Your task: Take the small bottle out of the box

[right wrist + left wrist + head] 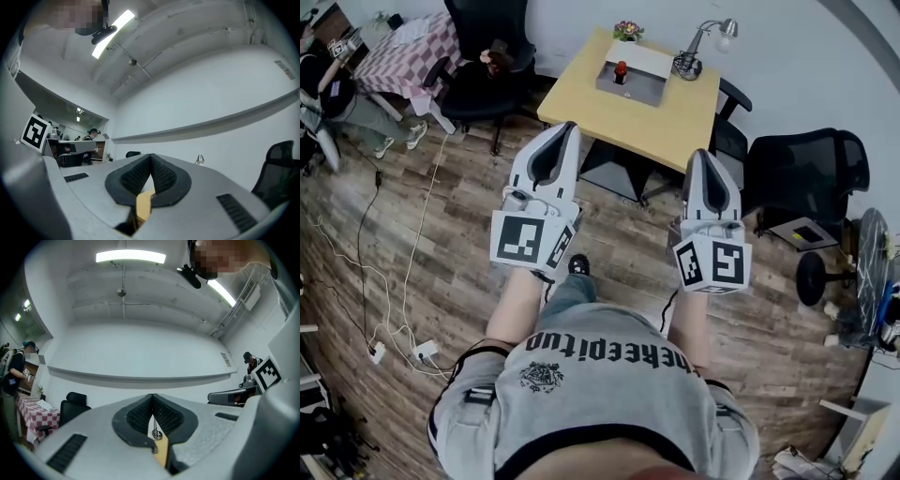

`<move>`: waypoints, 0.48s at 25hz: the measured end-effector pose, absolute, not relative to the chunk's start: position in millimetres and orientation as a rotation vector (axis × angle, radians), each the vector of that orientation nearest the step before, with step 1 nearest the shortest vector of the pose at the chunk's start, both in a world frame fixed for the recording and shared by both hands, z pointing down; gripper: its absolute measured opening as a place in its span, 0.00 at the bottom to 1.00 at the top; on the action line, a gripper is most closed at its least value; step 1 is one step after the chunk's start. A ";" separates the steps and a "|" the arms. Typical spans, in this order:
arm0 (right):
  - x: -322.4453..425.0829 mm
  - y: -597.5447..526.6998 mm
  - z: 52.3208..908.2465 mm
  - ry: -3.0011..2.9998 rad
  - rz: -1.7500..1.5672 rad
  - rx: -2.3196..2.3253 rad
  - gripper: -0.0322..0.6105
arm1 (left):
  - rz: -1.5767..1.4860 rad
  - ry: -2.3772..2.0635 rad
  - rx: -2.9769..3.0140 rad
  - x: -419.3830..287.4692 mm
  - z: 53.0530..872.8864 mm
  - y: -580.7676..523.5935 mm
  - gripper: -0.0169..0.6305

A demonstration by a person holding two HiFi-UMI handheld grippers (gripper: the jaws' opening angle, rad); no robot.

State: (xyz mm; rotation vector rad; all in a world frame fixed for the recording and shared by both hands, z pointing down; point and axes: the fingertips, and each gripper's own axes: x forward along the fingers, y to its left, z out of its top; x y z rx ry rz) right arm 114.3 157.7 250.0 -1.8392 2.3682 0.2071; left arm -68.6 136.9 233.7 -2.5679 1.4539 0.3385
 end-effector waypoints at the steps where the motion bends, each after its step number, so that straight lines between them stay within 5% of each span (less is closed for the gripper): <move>1: 112.8 147.7 248.4 2.365 0.211 -1.842 0.05 | 0.341 1.452 -2.568 -70.8 232.2 126.3 0.03; 12: 84.0 57.3 239.3 2.342 0.246 -1.859 0.05 | 0.368 1.414 -2.580 -96.1 225.8 28.5 0.03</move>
